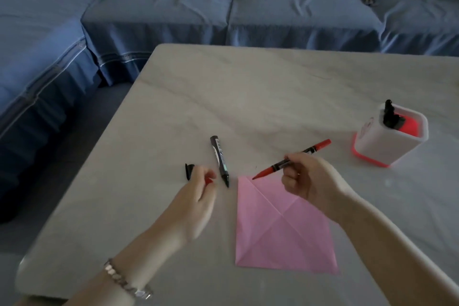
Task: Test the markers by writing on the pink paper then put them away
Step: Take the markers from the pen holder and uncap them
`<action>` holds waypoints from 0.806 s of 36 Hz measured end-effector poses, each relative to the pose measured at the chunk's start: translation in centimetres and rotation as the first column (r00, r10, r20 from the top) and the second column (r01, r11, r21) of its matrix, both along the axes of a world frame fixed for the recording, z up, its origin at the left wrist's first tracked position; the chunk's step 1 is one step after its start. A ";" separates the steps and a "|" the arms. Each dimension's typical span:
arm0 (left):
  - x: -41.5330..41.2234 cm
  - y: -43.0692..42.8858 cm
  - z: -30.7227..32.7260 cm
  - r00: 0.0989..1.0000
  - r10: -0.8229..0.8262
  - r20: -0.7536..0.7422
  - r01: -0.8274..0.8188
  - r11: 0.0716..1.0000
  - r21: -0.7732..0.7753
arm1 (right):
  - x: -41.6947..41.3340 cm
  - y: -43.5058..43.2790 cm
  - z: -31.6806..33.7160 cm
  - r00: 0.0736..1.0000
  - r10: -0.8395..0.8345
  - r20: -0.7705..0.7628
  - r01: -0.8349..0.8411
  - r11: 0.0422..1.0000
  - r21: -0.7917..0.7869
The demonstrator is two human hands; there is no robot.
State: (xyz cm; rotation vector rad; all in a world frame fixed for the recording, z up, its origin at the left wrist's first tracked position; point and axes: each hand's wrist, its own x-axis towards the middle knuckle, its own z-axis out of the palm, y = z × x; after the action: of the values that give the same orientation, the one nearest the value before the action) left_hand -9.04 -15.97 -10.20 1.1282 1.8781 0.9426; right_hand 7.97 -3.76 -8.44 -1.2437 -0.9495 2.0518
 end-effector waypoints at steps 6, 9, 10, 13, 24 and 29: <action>-2.9 -1.5 -2.0 0.993 0.113 -0.026 -0.112 0.993 0.049 | -2.7 4.6 -0.4 0.887 0.326 0.326 -0.365 0.929 0.065; -3.8 -1.6 -2.5 0.984 0.179 -0.002 -0.177 0.976 0.125 | -4.6 6.5 -0.8 0.719 0.404 0.566 -0.578 0.799 0.164; -4.0 -1.6 -2.4 0.981 0.194 0.006 -0.193 0.973 0.130 | -5.3 7.0 -1.1 0.680 0.392 0.619 -0.616 0.764 0.192; -4.3 -1.2 -2.2 0.976 0.214 0.033 -0.216 0.964 0.152 | -7.5 7.5 -2.4 0.585 0.334 0.739 -0.688 0.687 0.234; -3.1 4.6 -2.0 0.973 0.214 -0.085 -0.189 0.952 0.240 | -9.0 6.2 -6.2 0.456 0.035 0.889 -0.710 0.617 0.340; -1.8 8.7 -2.6 0.959 0.135 -0.250 -0.106 0.986 0.128 | -6.3 5.9 -5.7 0.523 -0.023 0.852 -0.638 0.653 0.409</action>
State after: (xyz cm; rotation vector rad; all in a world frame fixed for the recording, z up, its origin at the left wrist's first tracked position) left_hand -10.80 -7.31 -12.81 1.2666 2.1467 1.0212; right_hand 1.72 2.19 -14.11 -1.6061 -2.3155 0.9556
